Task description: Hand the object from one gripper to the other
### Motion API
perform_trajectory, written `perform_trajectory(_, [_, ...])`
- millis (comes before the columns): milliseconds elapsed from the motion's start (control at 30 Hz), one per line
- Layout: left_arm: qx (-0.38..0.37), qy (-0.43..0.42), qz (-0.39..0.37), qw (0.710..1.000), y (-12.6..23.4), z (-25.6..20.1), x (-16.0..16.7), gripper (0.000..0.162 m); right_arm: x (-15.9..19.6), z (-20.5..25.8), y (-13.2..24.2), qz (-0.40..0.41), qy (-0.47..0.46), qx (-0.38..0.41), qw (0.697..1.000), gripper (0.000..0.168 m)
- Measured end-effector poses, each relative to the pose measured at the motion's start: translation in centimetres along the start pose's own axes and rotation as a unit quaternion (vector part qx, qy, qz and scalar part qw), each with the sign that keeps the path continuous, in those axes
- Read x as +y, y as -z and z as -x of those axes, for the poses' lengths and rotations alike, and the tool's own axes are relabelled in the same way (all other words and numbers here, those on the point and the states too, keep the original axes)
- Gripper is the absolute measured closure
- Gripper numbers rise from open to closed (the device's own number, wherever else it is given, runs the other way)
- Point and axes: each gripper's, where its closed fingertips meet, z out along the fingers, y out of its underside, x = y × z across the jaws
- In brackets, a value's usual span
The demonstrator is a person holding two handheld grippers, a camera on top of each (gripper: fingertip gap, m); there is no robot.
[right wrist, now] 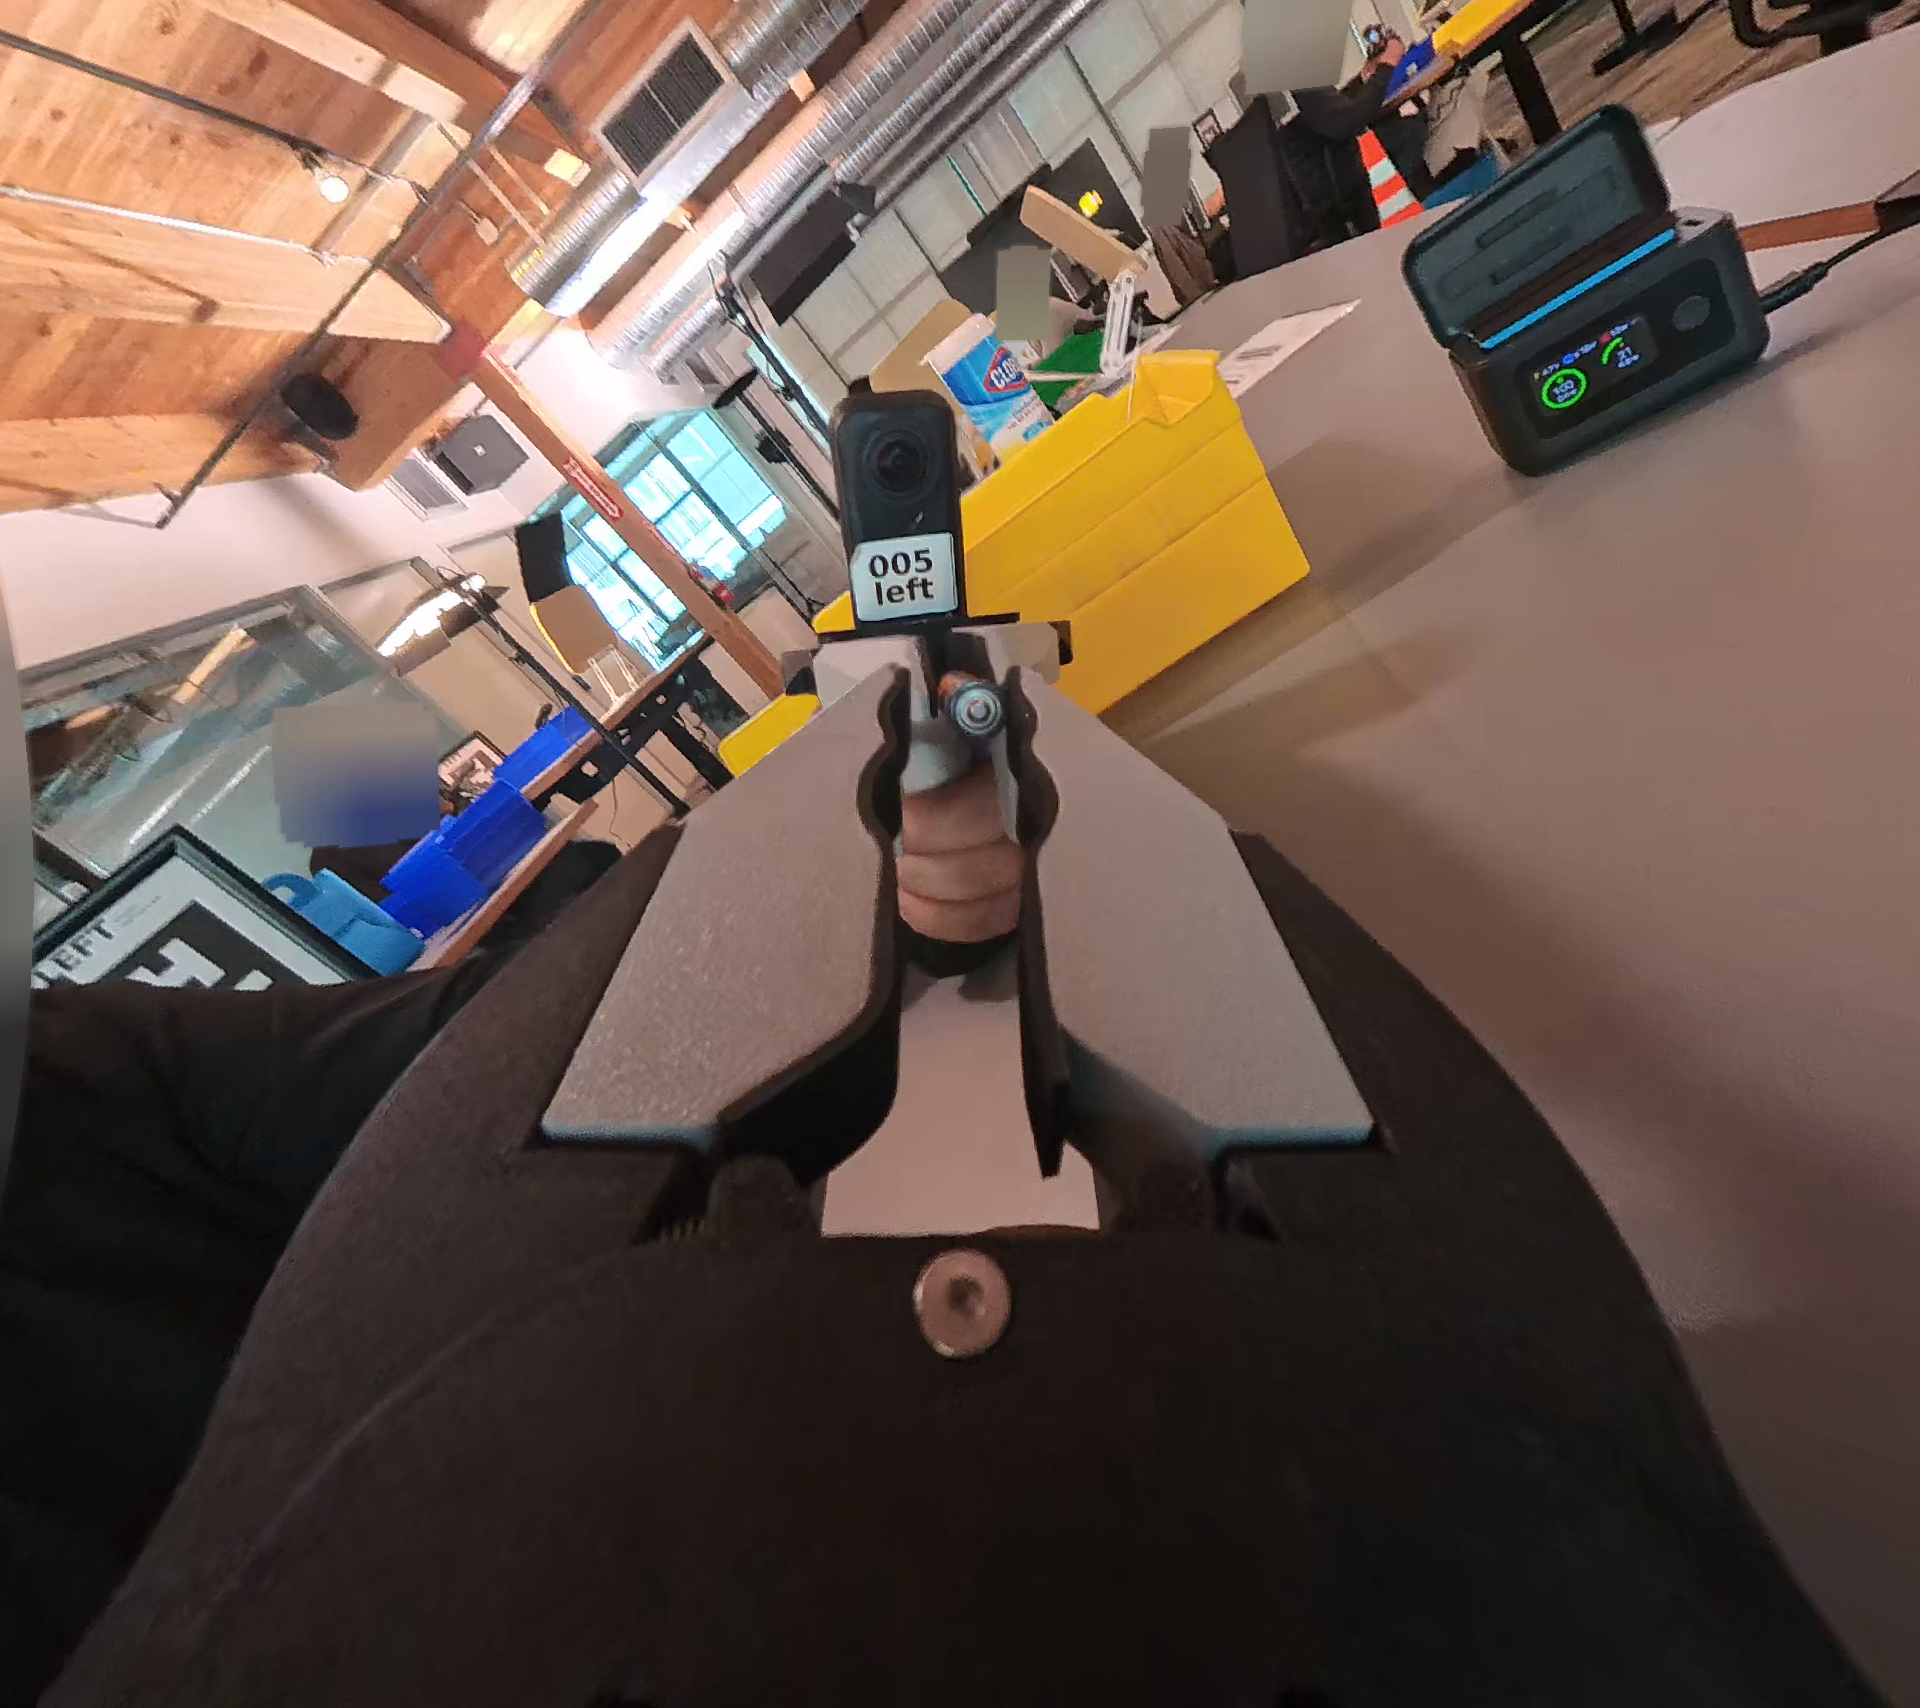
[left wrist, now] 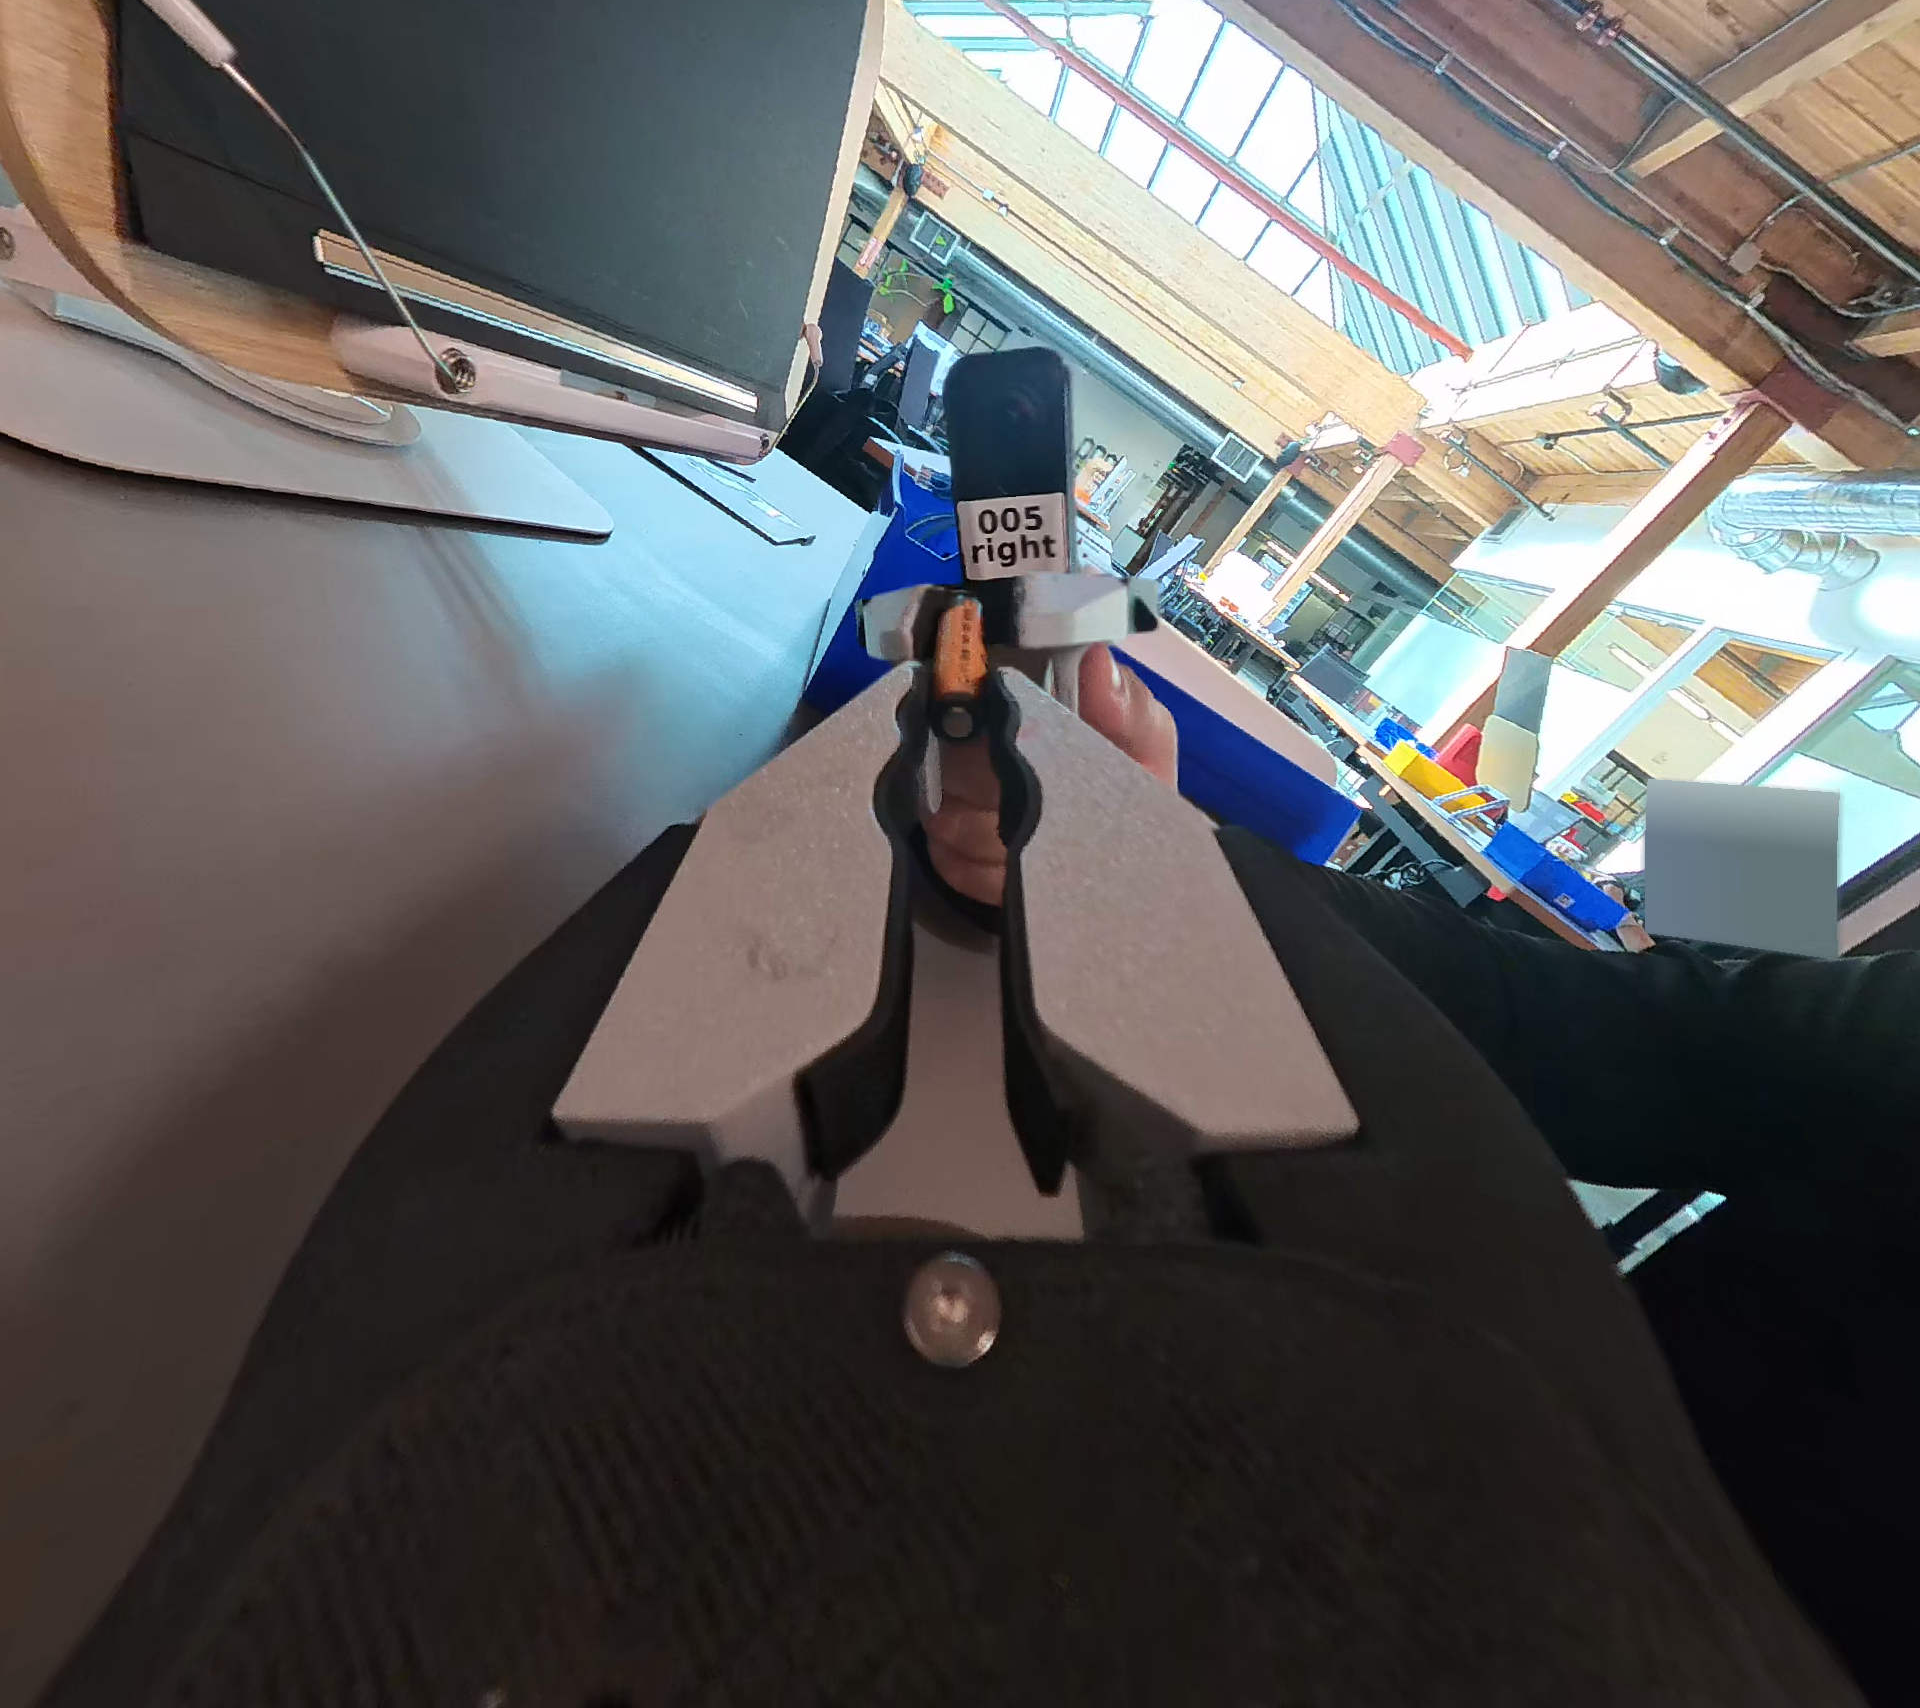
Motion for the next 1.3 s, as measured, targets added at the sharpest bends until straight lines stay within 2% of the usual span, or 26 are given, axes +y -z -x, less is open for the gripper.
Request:
perform_trajectory(133, [-0.004, -0.006, 0.004, 1.0, -0.1, 0.0, 0.1, 0.154, -0.1, -0.3, 0.3, -0.001, 0.006, 0.008, 1.0, 0.16])
perform_trajectory(233, [-0.007, -0.003, 0.0, 1.0, 0.0, 0.2, 0.0, 0.154, -0.1, 0.0, 0.1, -0.002, -0.002, -0.003, 1.0, 0.149])
perform_trajectory(333, [-0.004, 0.0, 0.001, 1.0, 0.0, 0.1, 0.1, 0.154, 0.0, -0.3, 0.2, 0.002, 0.001, 0.003, 1.0, 0.157])
perform_trajectory(700, [0.008, 0.036, -0.015, 0.999, -0.4, 0.3, 0.0, 0.154, -0.4, -0.6, 0.3, -0.006, 0.034, 0.046, 0.998, 0.159])
perform_trajectory(967, [0.013, 0.042, 0.004, 0.999, -0.8, 0.1, 0.5, 0.152, -0.8, -0.2, 0.4, -0.015, 0.049, 0.058, 0.997, 0.161])
perform_trajectory(1067, [0.0, 0.046, 0.006, 0.999, -0.9, 0.5, 0.6, 0.15, -1.0, -0.3, 0.4, -0.014, 0.076, 0.082, 0.994, 0.161])
perform_trajectory(1100, [-0.01, 0.043, 0.006, 0.999, -0.9, 0.8, 0.6, 0.143, -1.0, -0.5, 0.5, -0.011, 0.089, 0.097, 0.991, 0.161])
perform_trajectory(1167, [-0.041, 0.029, 0.013, 0.999, -0.9, 1.5, 0.6, 0.135, -0.9, -1.4, 0.7, 0.001, 0.134, 0.147, 0.98, 0.161])
perform_trajectory(1300, [-0.073, 0.009, 0.012, 0.997, -0.8, 2.1, 0.5, 0.131, -1.0, -2.1, 0.9, 0.014, 0.196, 0.211, 0.958, 0.161])
